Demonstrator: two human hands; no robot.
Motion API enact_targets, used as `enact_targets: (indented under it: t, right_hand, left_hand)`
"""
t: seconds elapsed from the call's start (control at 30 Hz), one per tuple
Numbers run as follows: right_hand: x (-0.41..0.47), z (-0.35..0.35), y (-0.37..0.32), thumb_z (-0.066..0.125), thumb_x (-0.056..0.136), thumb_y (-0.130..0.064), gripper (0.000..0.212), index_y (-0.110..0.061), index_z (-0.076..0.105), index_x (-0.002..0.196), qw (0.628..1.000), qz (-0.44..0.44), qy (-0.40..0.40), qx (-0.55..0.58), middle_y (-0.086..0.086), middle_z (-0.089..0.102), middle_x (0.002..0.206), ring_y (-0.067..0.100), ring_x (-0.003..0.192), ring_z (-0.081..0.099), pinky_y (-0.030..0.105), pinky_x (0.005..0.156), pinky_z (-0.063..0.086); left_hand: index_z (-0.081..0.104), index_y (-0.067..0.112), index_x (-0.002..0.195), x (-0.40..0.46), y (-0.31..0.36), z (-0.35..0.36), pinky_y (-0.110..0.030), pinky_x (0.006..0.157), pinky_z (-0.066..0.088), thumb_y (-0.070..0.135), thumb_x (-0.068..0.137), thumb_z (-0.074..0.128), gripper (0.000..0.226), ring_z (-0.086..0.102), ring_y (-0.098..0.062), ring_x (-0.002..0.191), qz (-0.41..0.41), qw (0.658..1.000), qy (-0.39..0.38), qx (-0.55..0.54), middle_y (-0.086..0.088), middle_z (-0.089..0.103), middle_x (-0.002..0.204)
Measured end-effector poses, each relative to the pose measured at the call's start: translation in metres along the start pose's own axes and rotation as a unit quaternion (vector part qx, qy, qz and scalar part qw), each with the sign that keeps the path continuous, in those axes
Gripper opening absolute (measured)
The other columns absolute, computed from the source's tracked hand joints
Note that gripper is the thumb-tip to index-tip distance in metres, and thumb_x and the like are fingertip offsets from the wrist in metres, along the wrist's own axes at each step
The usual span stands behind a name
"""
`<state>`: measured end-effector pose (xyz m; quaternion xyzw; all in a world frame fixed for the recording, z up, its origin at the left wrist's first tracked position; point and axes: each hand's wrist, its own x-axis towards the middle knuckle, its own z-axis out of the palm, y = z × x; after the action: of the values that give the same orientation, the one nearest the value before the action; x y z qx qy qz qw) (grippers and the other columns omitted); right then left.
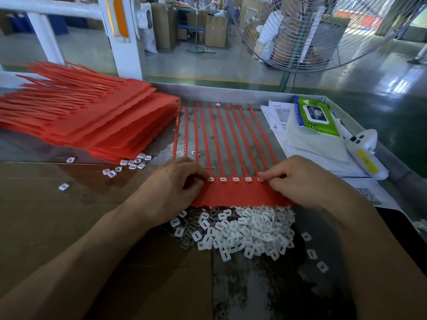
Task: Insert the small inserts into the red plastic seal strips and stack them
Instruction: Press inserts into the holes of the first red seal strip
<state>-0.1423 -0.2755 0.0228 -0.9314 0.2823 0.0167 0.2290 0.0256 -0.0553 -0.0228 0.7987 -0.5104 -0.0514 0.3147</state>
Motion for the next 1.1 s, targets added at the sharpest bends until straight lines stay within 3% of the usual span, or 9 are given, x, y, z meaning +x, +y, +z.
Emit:
enact_targets:
  t: [0.07,0.13,0.27,0.37,0.43,0.7,0.87,0.97,1.1]
  right_hand:
    - [0.002,-0.001,0.007,0.055,0.096,-0.008,0.042,-0.036,0.076,0.120,0.997,0.014,0.022,0.077,-0.024,0.072,0.074,0.002,0.068,0.067,0.018,0.062,0.051]
    - [0.002,-0.001,0.010,0.052,0.097,-0.007,0.044,-0.037,0.076,0.117,0.995,0.009,0.029,0.092,-0.022,0.072,0.072,0.003,0.066,0.069,0.022,0.056,0.053]
    - [0.001,-0.002,0.005,0.055,0.096,-0.013,0.039,-0.041,0.080,0.108,0.999,-0.023,0.020,0.011,-0.037,0.064,0.069,-0.005,0.069,0.063,0.016,0.067,0.049]
    - [-0.002,-0.002,-0.004,0.054,0.096,-0.015,0.038,-0.039,0.078,0.115,0.998,-0.036,0.019,-0.046,-0.024,0.072,0.117,-0.002,0.097,0.065,0.022,0.087,0.052]
    - [-0.003,-0.001,-0.006,0.054,0.097,-0.015,0.039,-0.038,0.077,0.117,0.996,-0.043,0.019,-0.070,-0.020,0.069,0.129,0.006,0.112,0.065,0.032,0.100,0.052]
    - [0.002,-0.005,0.003,0.061,0.100,-0.021,0.028,-0.036,0.077,0.116,0.999,-0.046,-0.006,-0.020,-0.027,0.068,0.098,-0.006,0.083,0.061,0.016,0.070,0.044]
    - [0.001,-0.002,-0.002,0.064,0.097,-0.023,0.023,-0.035,0.080,0.108,0.995,-0.066,0.015,-0.067,-0.017,0.076,0.106,0.005,0.093,0.067,0.033,0.089,0.054]
    - [-0.003,-0.004,-0.003,0.075,0.092,-0.028,0.013,-0.038,0.081,0.099,0.993,-0.118,0.023,0.001,-0.021,0.075,0.092,0.000,0.087,0.068,0.027,0.080,0.054]
    - [-0.011,-0.003,-0.012,0.082,0.087,-0.033,0.013,-0.043,0.077,0.094,0.968,-0.219,-0.104,0.059,-0.021,0.072,0.086,0.000,0.076,0.067,0.014,0.066,0.049]
  left_hand:
    - [0.070,0.035,0.115,0.000,0.000,0.000,-0.020,0.098,0.045,0.025,0.099,0.060,0.022,0.054,0.002,0.110,-0.001,1.000,0.003,-0.001,0.020,0.059,0.116]
    - [0.071,0.035,0.114,0.000,-0.001,0.000,-0.017,0.097,0.044,0.025,0.099,0.061,0.021,0.054,0.003,0.110,-0.004,1.000,0.003,-0.003,0.020,0.059,0.115]
    - [0.070,0.038,0.113,0.001,-0.002,0.001,-0.011,0.093,0.040,0.025,0.098,0.061,0.021,0.053,0.005,0.110,-0.004,1.000,0.000,-0.004,0.022,0.059,0.115]
    - [0.070,0.037,0.113,0.001,-0.002,0.000,-0.012,0.093,0.041,0.026,0.098,0.061,0.021,0.053,0.004,0.110,-0.003,1.000,0.000,0.000,0.022,0.059,0.114]
    - [0.071,0.036,0.113,0.001,-0.002,0.000,-0.013,0.093,0.041,0.026,0.098,0.061,0.021,0.054,0.003,0.110,-0.004,1.000,-0.001,0.000,0.022,0.059,0.114]
    - [0.070,0.037,0.114,0.001,-0.001,-0.001,-0.011,0.090,0.040,0.028,0.098,0.060,0.020,0.054,0.003,0.109,-0.004,1.000,-0.002,0.001,0.021,0.059,0.115]
    - [0.070,0.037,0.113,0.001,0.000,-0.001,-0.008,0.090,0.039,0.026,0.098,0.061,0.020,0.054,0.003,0.108,-0.005,1.000,0.000,0.000,0.020,0.060,0.114]
    - [0.070,0.037,0.113,0.000,0.000,0.000,-0.007,0.089,0.038,0.026,0.098,0.061,0.021,0.054,0.004,0.108,-0.002,1.000,-0.001,-0.001,0.020,0.060,0.115]
    - [0.070,0.036,0.113,0.000,-0.001,-0.001,-0.012,0.092,0.042,0.025,0.098,0.061,0.021,0.055,0.004,0.108,-0.001,1.000,0.002,-0.002,0.019,0.061,0.115]
